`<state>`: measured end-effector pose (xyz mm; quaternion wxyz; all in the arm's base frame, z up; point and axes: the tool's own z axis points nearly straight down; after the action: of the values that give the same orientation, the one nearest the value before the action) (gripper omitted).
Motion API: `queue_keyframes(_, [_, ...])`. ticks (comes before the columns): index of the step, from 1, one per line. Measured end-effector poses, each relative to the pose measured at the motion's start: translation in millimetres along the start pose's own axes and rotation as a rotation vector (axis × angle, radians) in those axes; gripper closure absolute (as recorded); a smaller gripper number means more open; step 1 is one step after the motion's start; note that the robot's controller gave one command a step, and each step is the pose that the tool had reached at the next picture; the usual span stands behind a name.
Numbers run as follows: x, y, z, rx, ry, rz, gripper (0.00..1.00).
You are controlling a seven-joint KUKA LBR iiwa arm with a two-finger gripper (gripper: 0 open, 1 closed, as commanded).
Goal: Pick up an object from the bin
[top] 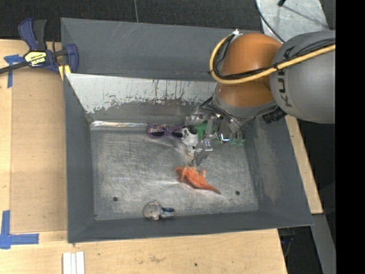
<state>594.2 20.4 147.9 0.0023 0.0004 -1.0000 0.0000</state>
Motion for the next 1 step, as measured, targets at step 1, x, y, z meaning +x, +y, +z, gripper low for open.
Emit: queue_keyframes(1, [-1.8,0.1,-4.4,0.000,-0.008,0.000,0.00])
